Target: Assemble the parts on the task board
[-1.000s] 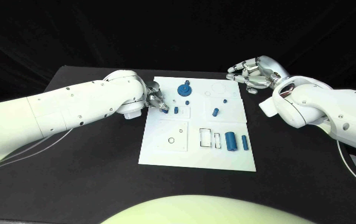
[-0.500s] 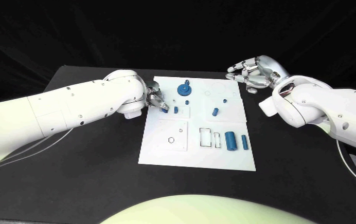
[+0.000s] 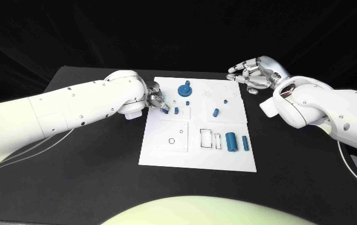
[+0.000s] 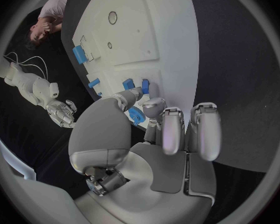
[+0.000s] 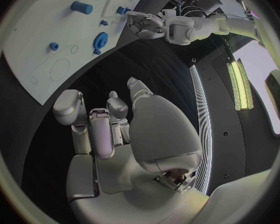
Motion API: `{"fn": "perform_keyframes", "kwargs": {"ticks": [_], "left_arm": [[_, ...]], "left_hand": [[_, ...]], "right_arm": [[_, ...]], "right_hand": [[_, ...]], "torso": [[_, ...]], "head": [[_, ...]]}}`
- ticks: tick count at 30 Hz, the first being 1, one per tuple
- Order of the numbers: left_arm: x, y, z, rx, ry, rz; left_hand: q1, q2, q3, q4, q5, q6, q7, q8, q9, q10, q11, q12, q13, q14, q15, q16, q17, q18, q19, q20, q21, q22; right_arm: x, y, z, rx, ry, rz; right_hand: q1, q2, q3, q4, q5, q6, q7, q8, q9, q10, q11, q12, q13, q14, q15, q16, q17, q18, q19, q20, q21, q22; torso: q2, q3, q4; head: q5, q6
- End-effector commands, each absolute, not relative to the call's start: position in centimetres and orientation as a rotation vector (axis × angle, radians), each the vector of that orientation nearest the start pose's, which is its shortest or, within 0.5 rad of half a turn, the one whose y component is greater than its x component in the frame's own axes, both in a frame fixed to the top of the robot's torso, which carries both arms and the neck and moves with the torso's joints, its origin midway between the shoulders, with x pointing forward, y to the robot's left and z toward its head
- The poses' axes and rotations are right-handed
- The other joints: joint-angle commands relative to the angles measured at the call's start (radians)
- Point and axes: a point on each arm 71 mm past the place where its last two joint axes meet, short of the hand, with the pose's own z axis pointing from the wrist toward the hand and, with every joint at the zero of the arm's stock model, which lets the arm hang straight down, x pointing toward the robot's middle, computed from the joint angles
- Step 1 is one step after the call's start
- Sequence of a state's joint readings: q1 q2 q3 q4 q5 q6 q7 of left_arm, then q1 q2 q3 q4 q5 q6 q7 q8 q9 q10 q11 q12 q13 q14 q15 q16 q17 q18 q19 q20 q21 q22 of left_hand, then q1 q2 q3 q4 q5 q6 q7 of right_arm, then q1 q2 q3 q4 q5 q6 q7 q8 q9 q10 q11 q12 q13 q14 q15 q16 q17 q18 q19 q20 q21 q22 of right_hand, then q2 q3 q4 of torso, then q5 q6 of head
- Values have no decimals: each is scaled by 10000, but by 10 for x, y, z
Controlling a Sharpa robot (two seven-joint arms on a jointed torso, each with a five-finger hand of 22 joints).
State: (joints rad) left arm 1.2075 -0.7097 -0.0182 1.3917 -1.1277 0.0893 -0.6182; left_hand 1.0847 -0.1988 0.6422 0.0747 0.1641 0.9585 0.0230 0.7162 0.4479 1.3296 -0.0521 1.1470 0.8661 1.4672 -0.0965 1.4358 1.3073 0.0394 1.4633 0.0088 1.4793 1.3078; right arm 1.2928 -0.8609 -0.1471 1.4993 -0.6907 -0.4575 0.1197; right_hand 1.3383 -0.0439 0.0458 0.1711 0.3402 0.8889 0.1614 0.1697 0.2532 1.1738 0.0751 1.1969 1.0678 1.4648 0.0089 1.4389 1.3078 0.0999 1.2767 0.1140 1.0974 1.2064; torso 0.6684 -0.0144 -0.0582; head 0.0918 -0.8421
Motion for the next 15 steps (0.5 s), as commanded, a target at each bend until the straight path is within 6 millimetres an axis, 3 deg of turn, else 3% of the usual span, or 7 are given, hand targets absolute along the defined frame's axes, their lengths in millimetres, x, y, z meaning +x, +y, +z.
{"fn": "perform_keyframes", "kwargs": {"ticks": [1, 15], "left_arm": [[504, 196, -225, -2398, 22816, -2711], [504, 196, -225, -2379, 22876, -2642]], "left_hand": [[-111, 38, -99, 40, -53, 193, -129, 62, 5, 51, -30, 41, 18, 767, -80, 41, 1935, -72, 475, -70, 57, 1276], [-176, -2, -349, 131, -64, 236, -148, 92, 43, 83, -45, 106, 113, 768, -89, 42, 1936, -82, 494, -76, 84, 1321]], "right_arm": [[496, -225, -174, 4861, 16137, 10147], [496, -224, -174, 4852, 16149, 10161]], "right_hand": [[-92, 22, -53, 12, 61, -2, -6, 63, -9, -33, 15, -2, -14, 464, -61, -22, 434, 121, -70, -30, -60, -13], [-89, 28, -52, 12, 66, -1, -7, 65, -13, -29, 14, 1, -11, 464, -62, -24, 433, 121, -70, -30, -64, -14]], "torso": [[5, -2, 2], [1, -7, 6]], "head": [[-5, -4], [-4, -38]]}}
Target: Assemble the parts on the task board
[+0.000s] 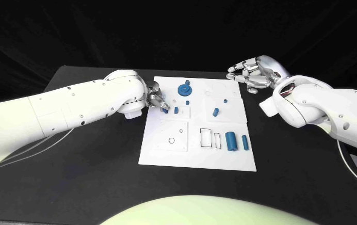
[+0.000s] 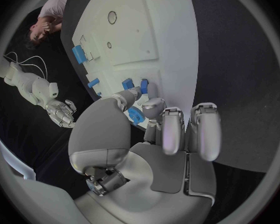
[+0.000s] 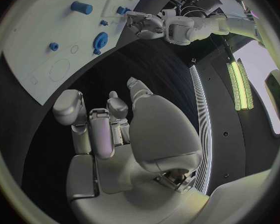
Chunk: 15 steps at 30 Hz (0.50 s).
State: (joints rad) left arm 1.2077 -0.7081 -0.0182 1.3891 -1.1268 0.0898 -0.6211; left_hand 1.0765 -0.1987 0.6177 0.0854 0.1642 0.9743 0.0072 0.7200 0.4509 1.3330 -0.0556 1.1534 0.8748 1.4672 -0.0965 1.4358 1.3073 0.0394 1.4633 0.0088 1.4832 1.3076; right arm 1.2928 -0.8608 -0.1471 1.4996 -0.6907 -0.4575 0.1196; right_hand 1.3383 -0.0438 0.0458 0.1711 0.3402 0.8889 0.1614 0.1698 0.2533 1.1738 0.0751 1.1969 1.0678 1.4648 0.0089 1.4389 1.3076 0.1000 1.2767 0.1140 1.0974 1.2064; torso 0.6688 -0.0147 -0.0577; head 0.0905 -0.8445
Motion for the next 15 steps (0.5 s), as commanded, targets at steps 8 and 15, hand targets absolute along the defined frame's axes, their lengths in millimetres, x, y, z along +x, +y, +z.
{"fn": "perform_keyframes", "kwargs": {"ticks": [8, 15], "left_arm": [[504, 196, -225, -2414, 22862, -2603], [504, 196, -225, -2423, 22859, -2597]], "left_hand": [[-128, 4, -245, 93, -65, 99, -1, 73, 36, 61, -19, 64, 51, 769, -95, 45, 1939, -91, 510, -82, 67, 1361], [-231, 67, -702, 320, -70, 133, -10, 108, 91, 92, -26, 129, 140, 770, -107, 48, 1942, -101, 528, -90, 93, 1406]], "right_arm": [[496, -224, -174, 4849, 16144, 10166], [496, -224, -174, 4841, 16140, 10175]], "right_hand": [[-86, 36, -49, 12, 70, 0, -8, 66, -17, -29, 13, 1, -12, 464, -63, -25, 434, 121, -69, -31, -67, -15], [-86, 36, -49, 12, 70, 0, -8, 66, -17, -29, 13, 1, -12, 464, -63, -25, 434, 121, -69, -31, -67, -15]], "torso": [[-3, 1, 0], [-1, 1, -3]], "head": [[10, -11], [13, -13]]}}
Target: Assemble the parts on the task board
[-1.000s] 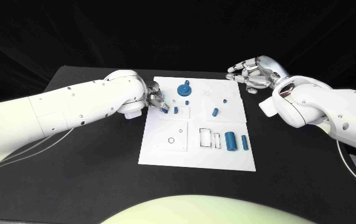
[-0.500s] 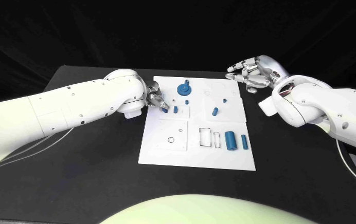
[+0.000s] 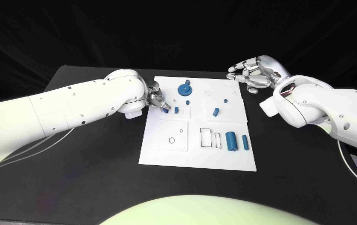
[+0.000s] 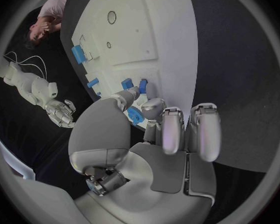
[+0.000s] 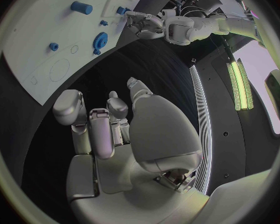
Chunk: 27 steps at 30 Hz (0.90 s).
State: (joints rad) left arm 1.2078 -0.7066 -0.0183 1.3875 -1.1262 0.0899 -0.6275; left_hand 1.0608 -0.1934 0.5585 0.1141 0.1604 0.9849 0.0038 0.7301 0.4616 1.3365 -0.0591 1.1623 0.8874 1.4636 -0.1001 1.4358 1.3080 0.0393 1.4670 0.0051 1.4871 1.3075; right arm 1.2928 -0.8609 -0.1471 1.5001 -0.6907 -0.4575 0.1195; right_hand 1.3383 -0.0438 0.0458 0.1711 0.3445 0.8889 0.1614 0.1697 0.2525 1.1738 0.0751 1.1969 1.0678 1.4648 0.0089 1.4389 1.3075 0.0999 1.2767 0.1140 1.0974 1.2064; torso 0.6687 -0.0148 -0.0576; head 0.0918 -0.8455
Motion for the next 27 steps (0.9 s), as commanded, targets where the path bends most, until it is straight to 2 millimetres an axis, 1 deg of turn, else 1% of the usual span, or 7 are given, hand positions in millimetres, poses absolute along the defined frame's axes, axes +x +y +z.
{"fn": "perform_keyframes", "kwargs": {"ticks": [1, 19, 27], "left_arm": [[504, 196, -225, -2428, 22858, -2597], [504, 196, -225, -2432, 22905, -2536], [504, 196, -226, -2402, 22973, -2482]], "left_hand": [[-82, 23, -160, 57, -30, 28, 24, 10, -11, 59, 9, 46, 22, 807, -70, 47, 1934, -101, 492, -53, 57, 1410], [-102, 73, -404, 177, -27, 39, 17, 22, 14, 70, 6, 77, 69, 807, -71, 47, 1935, -103, 496, -53, 61, 1421], [-123, 83, -726, 318, -37, 65, 10, 38, 42, 105, 1, 138, 164, 808, -73, 49, 1937, -104, 498, -52, 65, 1431]], "right_arm": [[496, -224, -174, 4840, 16139, 10177], [495, -225, -174, 4842, 16130, 10184], [495, -225, -174, 4836, 16129, 10195]], "right_hand": [[-86, 36, -49, 12, 27, 0, -8, 67, -9, -29, 13, 1, -12, 464, -63, -25, 435, 121, -69, -31, -67, -14], [-89, 33, -54, 14, 27, -2, -8, 67, -13, -35, 13, -5, -21, 464, -64, -28, 431, 124, -75, -32, -80, -22], [-94, 29, -60, 16, 26, -3, -7, 68, -16, -40, 13, -9, -28, 456, -64, -46, 404, 129, -87, -32, -103, -37]], "torso": [[0, 2, -4], [4, 1, -7], [0, 2, -3]], "head": [[0, -2], [-18, -9], [-18, -21]]}}
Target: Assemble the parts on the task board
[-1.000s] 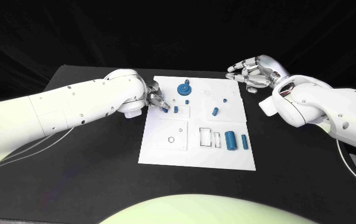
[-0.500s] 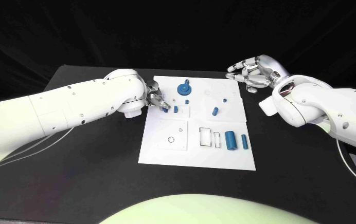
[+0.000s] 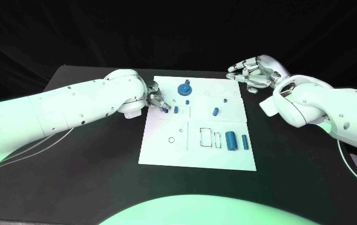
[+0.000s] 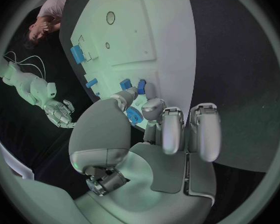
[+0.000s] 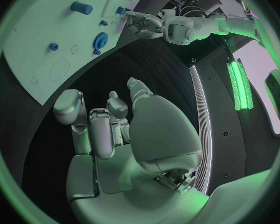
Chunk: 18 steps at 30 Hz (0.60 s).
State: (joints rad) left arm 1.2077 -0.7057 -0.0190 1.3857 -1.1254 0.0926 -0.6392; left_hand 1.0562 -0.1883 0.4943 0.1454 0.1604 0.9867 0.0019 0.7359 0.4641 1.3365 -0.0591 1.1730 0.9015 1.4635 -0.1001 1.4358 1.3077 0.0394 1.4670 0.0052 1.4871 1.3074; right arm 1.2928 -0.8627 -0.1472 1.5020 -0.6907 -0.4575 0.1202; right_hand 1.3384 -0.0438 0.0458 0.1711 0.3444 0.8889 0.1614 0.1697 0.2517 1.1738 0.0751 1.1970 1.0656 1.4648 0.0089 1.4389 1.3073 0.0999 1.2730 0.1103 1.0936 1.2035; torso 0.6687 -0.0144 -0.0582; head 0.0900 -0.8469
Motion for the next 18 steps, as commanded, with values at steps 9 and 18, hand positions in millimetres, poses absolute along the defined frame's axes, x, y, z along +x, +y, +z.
{"fn": "perform_keyframes", "kwargs": {"ticks": [9, 18], "left_arm": [[504, 196, -225, -2428, 22947, -2483], [504, 195, -225, -2401, 22945, -2544]], "left_hand": [[-72, 64, -191, 61, -32, 60, 24, -15, 26, 122, -3, 56, 62, 810, -74, 52, 1942, -103, 496, -54, 62, 1428], [-61, 76, -255, 86, -30, 75, 17, -8, 33, 142, -7, 84, 106, 809, -75, 49, 1940, -104, 497, -56, 63, 1432]], "right_arm": [[495, -224, -174, 4834, 16131, 10198], [495, -224, -174, 4828, 16138, 10206]], "right_hand": [[-94, 29, -60, 16, 27, -3, -8, 68, -8, -40, 14, -9, -6, 456, -64, -46, 405, 129, -50, 5, -64, -8], [-94, 29, -60, 16, 27, -3, -8, 68, -8, -40, 14, -9, -6, 456, -64, -46, 405, 129, -50, 5, -64, -8]], "torso": [[-1, -7, 1], [-5, -3, 6]], "head": [[-8, -27], [-11, -30]]}}
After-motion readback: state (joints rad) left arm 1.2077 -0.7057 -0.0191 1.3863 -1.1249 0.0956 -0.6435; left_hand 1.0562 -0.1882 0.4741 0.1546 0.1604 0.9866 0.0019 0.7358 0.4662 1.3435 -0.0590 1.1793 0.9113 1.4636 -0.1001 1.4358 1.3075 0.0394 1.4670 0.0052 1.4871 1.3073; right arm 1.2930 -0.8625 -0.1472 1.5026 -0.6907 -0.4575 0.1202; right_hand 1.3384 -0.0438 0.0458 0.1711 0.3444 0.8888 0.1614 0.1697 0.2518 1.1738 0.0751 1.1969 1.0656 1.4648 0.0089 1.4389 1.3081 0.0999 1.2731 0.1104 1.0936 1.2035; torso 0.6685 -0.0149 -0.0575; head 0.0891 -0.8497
